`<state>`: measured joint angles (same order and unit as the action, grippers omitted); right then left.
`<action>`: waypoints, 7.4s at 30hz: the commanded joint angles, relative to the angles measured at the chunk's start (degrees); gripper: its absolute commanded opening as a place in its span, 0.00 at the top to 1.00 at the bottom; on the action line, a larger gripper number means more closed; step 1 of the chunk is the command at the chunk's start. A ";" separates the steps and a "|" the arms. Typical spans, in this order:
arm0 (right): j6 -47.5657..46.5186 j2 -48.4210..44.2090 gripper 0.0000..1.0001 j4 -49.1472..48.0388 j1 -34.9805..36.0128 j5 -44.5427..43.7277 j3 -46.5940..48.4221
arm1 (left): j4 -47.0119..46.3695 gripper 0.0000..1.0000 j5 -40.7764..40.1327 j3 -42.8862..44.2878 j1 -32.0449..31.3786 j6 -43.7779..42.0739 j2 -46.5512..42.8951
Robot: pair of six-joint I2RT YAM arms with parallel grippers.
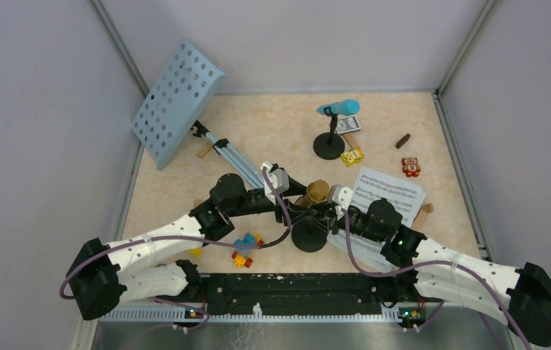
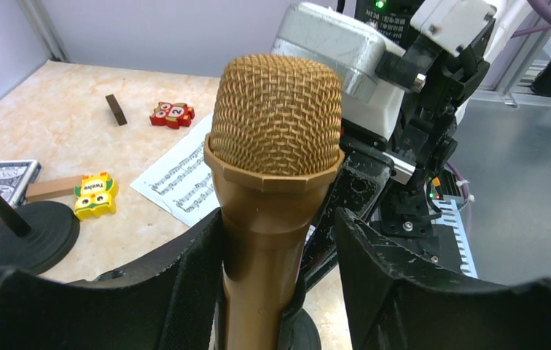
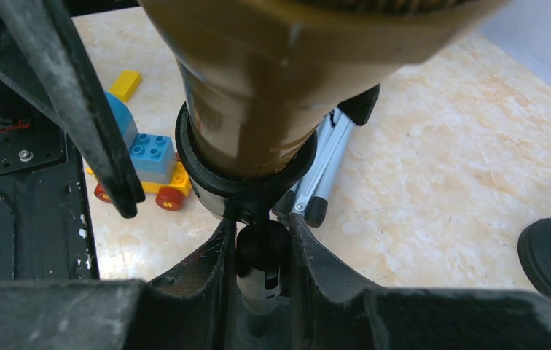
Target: Pack up the instrument practice props
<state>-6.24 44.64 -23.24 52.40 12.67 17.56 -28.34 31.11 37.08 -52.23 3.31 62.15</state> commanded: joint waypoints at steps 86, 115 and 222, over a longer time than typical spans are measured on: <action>-3.44 12.38 1.00 -11.89 -1.53 -24.26 5.16 | 35.88 1.00 -40.57 25.60 -0.90 -0.66 -18.00; -3.11 78.58 0.69 -19.70 -16.21 -3.53 69.83 | 49.07 1.00 -43.89 5.48 -0.86 29.49 -33.40; 10.74 60.76 0.24 -54.46 -35.66 -1.78 24.80 | 26.54 0.04 -29.61 -2.47 3.27 31.06 -15.80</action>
<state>4.75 101.21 -71.20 17.72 10.24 39.16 -1.61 2.76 35.55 -49.10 34.57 48.10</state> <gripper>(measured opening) 0.780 0.962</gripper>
